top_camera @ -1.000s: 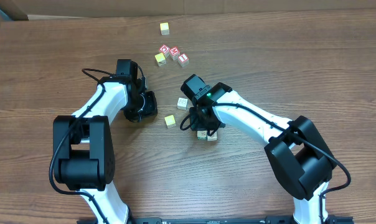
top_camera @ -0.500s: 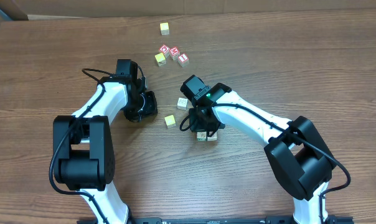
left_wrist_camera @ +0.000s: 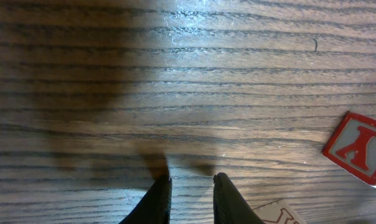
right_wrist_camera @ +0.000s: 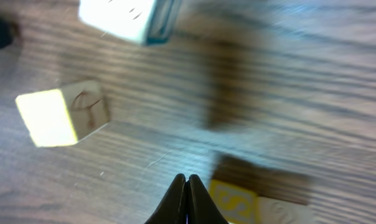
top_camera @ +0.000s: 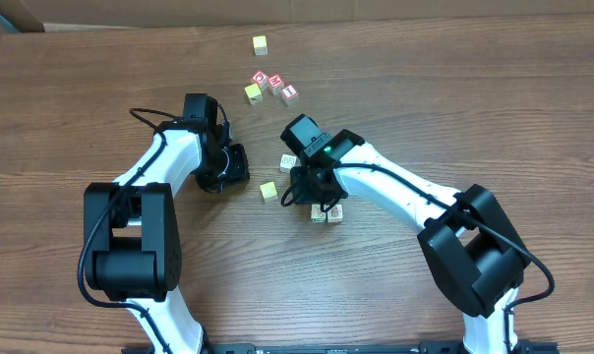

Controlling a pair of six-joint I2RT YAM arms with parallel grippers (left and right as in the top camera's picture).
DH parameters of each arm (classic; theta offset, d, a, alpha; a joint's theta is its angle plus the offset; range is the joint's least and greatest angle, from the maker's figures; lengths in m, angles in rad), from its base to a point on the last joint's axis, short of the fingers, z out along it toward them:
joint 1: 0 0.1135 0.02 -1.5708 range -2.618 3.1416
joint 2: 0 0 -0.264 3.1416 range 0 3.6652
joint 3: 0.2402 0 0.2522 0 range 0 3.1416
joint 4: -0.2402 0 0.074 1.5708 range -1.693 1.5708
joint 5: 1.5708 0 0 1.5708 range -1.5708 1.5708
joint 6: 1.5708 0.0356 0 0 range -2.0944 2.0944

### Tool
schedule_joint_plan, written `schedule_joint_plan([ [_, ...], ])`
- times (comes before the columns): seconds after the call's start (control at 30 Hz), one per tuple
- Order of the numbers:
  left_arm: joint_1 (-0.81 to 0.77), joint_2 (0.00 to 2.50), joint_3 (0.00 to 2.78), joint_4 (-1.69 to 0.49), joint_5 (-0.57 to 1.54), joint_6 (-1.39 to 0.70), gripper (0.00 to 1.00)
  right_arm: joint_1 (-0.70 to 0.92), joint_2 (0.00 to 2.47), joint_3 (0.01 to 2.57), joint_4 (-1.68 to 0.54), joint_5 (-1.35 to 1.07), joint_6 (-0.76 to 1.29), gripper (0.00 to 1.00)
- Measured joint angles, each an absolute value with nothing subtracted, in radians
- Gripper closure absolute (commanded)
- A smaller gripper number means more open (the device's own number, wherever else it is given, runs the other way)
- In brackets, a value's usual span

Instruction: Flip 5 blocks

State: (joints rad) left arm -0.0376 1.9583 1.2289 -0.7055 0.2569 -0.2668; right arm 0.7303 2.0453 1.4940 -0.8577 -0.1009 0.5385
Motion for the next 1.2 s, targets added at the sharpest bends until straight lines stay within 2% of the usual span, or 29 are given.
schedule_joint_plan([
  [0.17, -0.038, 1.958, 1.229, -0.706, 0.257, -0.267, 0.82, 0.796, 2.045, 1.494, -0.852, -0.088, 0.536, 0.96],
  [0.43, -0.038, 1.958, 1.229, -0.706, 0.260, -0.267, 0.81, 0.894, 2.045, 1.494, -0.870, 0.065, 0.530, 0.96],
  [0.7, -0.038, 1.958, 1.229, -0.706, 0.261, -0.267, 0.80, 0.894, 2.050, 1.494, -0.888, 0.183, 0.529, 0.96],
  [1.2, -0.038, 1.958, 1.229, -0.705, 0.267, -0.267, 0.76, 0.894, 2.063, 1.494, -0.961, 0.202, 0.527, 0.96],
])
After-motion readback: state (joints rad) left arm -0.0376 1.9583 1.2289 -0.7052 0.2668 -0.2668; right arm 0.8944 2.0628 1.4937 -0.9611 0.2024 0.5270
